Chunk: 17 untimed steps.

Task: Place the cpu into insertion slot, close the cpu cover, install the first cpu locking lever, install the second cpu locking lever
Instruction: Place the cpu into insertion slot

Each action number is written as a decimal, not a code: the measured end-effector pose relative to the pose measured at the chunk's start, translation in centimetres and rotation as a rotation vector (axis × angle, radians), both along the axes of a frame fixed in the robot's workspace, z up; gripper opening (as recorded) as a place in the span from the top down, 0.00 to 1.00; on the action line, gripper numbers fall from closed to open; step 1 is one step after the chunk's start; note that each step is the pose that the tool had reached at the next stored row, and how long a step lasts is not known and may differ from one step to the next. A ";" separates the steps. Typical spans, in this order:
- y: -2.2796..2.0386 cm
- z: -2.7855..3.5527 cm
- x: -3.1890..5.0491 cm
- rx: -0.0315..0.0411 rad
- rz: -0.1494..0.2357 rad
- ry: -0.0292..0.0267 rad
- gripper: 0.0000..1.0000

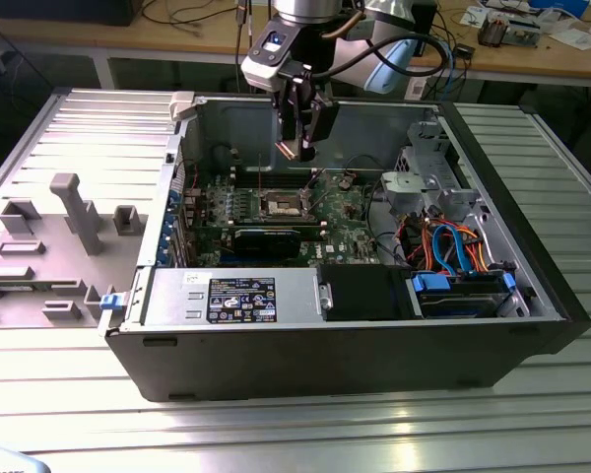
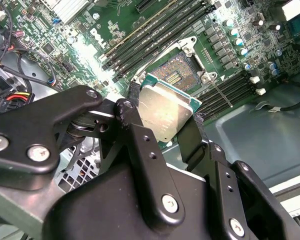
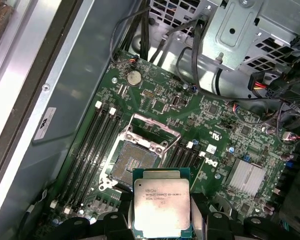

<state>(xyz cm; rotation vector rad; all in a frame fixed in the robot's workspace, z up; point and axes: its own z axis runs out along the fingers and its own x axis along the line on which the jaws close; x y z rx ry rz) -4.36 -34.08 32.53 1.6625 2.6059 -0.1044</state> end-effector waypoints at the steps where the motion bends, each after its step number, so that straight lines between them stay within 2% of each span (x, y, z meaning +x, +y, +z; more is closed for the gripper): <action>1: 0.00 0.00 0.00 0.0000 -0.001 0.0000 0.45; 6: 0.00 -0.02 0.00 -0.0009 -0.074 0.0001 0.45; 17: 0.00 -0.02 0.00 -0.0009 -0.087 0.0001 0.45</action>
